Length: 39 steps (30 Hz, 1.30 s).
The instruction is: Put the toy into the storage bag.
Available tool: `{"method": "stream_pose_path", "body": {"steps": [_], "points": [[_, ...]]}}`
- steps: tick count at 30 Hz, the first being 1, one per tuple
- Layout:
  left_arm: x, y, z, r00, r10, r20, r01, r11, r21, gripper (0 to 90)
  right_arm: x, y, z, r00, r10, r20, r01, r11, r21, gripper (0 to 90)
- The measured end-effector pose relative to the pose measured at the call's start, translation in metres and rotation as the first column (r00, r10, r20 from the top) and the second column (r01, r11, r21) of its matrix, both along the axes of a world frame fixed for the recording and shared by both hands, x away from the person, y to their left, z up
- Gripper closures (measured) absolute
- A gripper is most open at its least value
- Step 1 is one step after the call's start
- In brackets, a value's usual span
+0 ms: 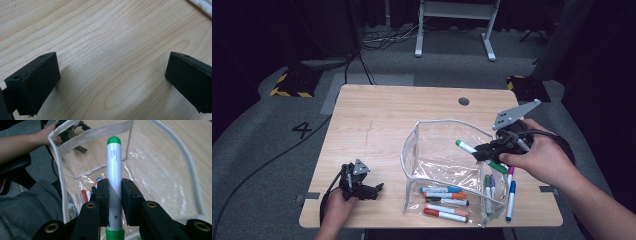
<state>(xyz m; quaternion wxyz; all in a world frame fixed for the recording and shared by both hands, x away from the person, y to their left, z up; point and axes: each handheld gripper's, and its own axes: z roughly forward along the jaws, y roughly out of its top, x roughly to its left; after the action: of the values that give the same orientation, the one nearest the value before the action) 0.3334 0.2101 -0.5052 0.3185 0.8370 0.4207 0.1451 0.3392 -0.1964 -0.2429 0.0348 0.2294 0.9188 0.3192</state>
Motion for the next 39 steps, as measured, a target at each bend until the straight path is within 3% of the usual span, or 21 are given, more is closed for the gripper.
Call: {"method": "stream_pose_path", "body": {"steps": [6, 17, 28, 39], "points": [[0.000, 0.000, 0.000, 1.0000, 0.000, 0.000, 0.000, 1.0000, 0.001, 0.0, 0.003, 0.027, -0.014, 0.9965, 0.072, -0.041, -0.073, 0.9972, -0.015, 76.9], [0.000, 0.000, 0.000, 1.0000, -0.001, 0.000, 0.001, 1.0000, 0.001, 0.0, 0.009, 0.055, -0.050, 0.9840, 0.131, -0.121, -0.137, 0.9894, -0.047, 76.9], [0.000, 0.000, 0.000, 1.0000, 0.000, 0.001, 0.000, 1.0000, 0.001, 0.0, 0.015, 0.072, -0.085, 0.9574, 0.189, -0.219, -0.209, 0.9751, -0.074, 76.9], [0.000, 0.000, 0.000, 1.0000, -0.001, 0.001, 0.001, 1.0000, 0.001, 0.0, 0.020, 0.087, -0.113, 0.9366, 0.205, -0.284, -0.246, 0.9625, -0.115, 76.8]]}}
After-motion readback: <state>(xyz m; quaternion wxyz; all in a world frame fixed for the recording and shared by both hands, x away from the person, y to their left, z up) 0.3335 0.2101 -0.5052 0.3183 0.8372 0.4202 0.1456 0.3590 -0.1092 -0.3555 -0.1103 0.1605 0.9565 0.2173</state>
